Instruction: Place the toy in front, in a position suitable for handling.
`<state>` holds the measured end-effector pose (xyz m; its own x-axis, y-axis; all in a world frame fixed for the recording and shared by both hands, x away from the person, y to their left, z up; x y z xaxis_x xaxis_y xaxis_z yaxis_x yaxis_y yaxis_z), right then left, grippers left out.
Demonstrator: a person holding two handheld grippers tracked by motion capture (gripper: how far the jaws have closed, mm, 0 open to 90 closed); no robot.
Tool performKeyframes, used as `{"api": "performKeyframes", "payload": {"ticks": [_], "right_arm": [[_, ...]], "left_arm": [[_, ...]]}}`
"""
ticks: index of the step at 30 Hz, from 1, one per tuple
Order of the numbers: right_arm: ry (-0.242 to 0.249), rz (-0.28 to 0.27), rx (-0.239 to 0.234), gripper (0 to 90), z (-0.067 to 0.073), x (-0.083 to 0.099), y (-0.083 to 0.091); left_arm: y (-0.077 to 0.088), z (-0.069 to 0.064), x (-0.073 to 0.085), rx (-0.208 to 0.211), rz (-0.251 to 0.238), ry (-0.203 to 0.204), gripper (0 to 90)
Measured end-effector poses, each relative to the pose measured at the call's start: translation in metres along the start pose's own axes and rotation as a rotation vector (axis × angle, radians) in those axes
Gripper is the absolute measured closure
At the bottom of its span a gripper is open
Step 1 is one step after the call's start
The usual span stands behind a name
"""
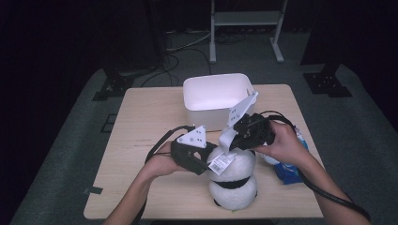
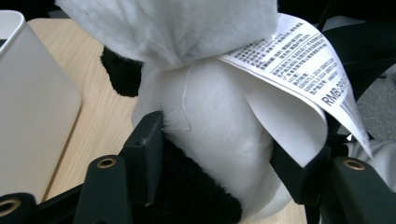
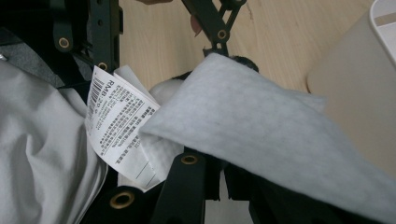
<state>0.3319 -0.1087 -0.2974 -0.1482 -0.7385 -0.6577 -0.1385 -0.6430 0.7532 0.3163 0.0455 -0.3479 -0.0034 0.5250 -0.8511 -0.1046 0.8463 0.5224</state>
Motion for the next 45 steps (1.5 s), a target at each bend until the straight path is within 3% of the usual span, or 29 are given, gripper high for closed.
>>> {"api": "performKeyframes", "payload": {"ticks": [5,11,17,23,26,30,34,40,45], "right_arm": [[-0.013,0.018,-0.007,85.9,-0.002,0.011,0.0],[-0.041,0.025,0.007,85.9,-0.004,0.021,0.009],[-0.064,0.015,0.015,85.9,-0.006,0.031,0.015],[-0.073,0.001,0.0,85.9,-0.004,0.037,0.018],[-0.07,0.0,-0.007,85.9,-0.003,0.036,0.018],[-0.063,-0.003,-0.008,85.8,-0.002,0.036,0.018],[-0.06,-0.016,0.008,85.7,-0.003,0.035,0.019],[-0.065,-0.05,0.012,85.7,-0.006,0.03,0.018],[-0.074,-0.086,0.01,85.8,-0.01,0.026,0.014]], "left_arm": [[0.002,0.002,0.003,-0.021,-0.024,0.036,27.0],[0.004,0.008,0.014,-0.047,-0.006,0.109,17.5],[-0.005,0.007,0.032,-0.018,-0.018,0.171,16.0],[-0.023,0.005,0.048,0.044,0.001,0.225,16.0],[-0.034,0.004,0.052,0.098,-0.012,0.255,15.9],[-0.042,0.004,0.051,0.136,-0.064,0.271,16.0],[-0.038,0.008,0.048,0.156,-0.104,0.26,30.4],[-0.028,0.012,0.045,0.13,-0.086,0.234,34.4],[-0.005,0.018,0.04,0.072,-0.059,0.197,35.1]]}}
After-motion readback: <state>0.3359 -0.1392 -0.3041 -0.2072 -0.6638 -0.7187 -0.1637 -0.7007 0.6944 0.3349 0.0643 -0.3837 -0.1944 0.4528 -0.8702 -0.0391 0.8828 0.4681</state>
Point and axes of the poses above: each handheld gripper's, and its own axes: y roughly backward along the jaws, x roughly out of its underside, z roughly to its left, the point moved 4 cm from there along -y, roughly forward along the jaws, and after that the axes turned 6 degrees about -z, right-handed, at the moved point
